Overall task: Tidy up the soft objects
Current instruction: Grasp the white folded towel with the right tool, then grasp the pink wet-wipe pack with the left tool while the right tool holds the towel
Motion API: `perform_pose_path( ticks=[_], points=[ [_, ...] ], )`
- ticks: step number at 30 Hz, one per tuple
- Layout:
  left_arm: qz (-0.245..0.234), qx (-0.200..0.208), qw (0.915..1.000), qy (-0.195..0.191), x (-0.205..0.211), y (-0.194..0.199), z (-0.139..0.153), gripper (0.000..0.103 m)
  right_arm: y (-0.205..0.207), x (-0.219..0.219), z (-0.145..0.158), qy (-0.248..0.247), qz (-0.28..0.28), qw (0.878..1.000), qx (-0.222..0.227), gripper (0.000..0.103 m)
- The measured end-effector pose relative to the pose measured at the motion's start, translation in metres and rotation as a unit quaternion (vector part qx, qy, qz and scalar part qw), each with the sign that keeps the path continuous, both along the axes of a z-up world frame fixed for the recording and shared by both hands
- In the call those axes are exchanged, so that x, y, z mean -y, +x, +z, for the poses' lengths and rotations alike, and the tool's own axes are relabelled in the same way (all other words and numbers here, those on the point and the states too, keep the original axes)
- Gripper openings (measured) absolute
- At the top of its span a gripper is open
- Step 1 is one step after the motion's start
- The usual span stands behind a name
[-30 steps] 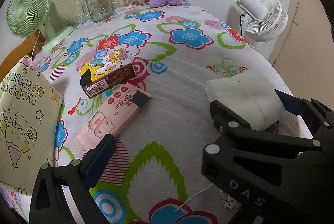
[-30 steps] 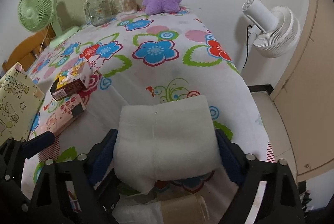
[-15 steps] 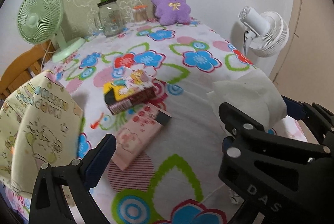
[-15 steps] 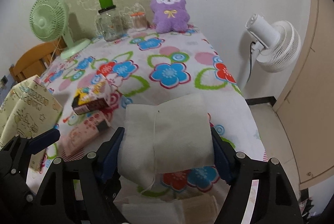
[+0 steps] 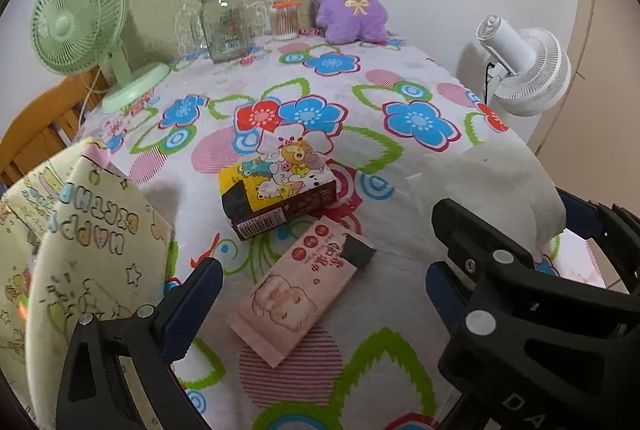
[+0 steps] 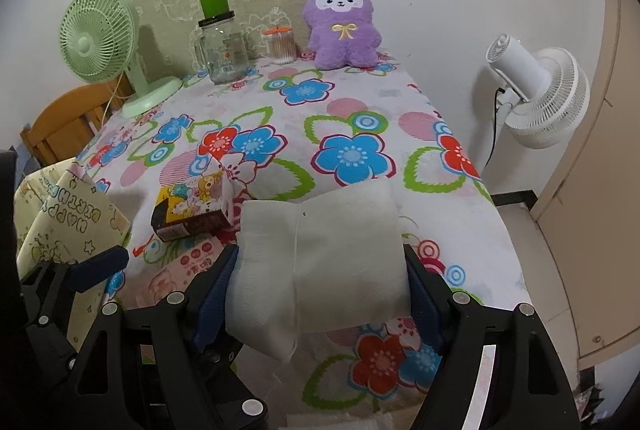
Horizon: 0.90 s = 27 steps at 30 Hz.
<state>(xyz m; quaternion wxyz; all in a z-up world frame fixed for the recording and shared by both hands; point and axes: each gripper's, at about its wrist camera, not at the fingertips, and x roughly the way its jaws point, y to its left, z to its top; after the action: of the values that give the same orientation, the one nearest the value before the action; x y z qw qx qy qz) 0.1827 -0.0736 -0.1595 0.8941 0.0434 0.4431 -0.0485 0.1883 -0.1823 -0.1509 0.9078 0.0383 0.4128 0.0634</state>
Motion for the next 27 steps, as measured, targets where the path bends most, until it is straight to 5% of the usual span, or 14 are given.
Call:
perform_pose_path(
  ticks=[9,18,22,27],
  points=[
    [0.01,-0.03,0.9993,-0.021,-0.009,0.015,-0.015,0.099,0.013,-0.009,-0.008,-0.004,0.006,1.0,-0.014,0.079],
    [0.008,-0.042,0.9989,-0.019,-0.012,0.012,-0.017,0.072,0.017,-0.012,-0.013,-0.003,0.01,1.0,-0.023,0.079],
    [-0.006,-0.041,0.999,-0.019,-0.009,0.008,-0.014,0.045,0.014,-0.012,-0.011,-0.003,0.01,1.0,-0.021,0.079],
    [-0.006,-0.043,0.9988,-0.023,-0.006,0.001,-0.011,0.042,0.007,-0.011,-0.009,-0.005,0.011,1.0,-0.019,0.079]
  ],
)
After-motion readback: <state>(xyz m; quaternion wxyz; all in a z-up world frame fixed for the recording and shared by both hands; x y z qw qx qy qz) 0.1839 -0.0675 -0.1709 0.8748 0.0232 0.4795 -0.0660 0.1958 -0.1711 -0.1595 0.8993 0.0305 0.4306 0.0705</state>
